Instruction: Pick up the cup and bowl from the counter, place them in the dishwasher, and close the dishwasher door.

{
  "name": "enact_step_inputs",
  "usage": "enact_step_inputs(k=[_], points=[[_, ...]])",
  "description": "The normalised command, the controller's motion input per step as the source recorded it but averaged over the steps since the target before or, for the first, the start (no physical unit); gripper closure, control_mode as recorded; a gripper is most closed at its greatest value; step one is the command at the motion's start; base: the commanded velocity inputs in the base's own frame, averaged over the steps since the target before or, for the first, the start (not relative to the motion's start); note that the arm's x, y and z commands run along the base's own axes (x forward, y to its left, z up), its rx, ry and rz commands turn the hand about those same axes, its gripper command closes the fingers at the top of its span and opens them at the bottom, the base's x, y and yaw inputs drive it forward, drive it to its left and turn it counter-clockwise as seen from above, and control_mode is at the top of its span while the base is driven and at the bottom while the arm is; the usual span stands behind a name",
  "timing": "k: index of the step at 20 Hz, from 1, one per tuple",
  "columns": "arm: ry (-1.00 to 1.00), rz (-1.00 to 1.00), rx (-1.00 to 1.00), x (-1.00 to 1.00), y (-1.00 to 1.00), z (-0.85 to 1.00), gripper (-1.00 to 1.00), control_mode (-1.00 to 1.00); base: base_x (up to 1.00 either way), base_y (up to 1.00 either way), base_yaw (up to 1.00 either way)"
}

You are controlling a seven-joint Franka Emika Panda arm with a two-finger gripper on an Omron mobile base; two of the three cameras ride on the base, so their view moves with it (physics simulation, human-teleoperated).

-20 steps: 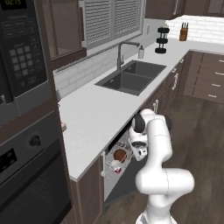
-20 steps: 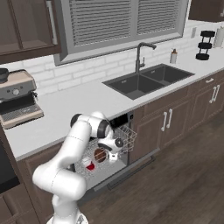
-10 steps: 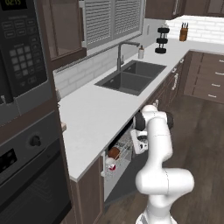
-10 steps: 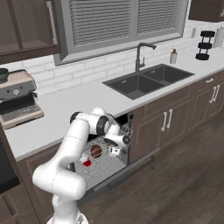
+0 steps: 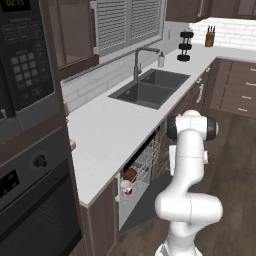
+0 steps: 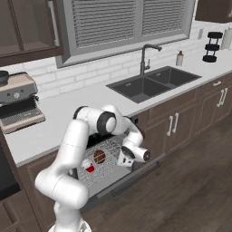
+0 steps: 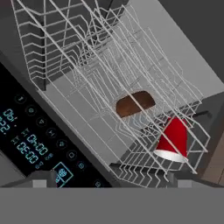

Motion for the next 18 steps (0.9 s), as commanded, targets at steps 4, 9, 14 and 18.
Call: enact_step_inputs(k=[4,9,14,18], points=[[-0.14,0.00,0.10,-1.00,-0.72,0.88,-1.00,-1.00,0.00,0.00,0.00],[-0.16,0.00,0.16,-1.00,-0.92,-0.12,-1.00,-1.00,0.00,0.00,0.00],[-0.19,0.00,0.15,-1.00,-0.89,-0.44,-1.00,-1.00,0.00,0.00,0.00],[-0.05,0.00,0.10,-0.94,-0.36,-1.00,-1.00,-1.00,0.00,0.00,0.00]])
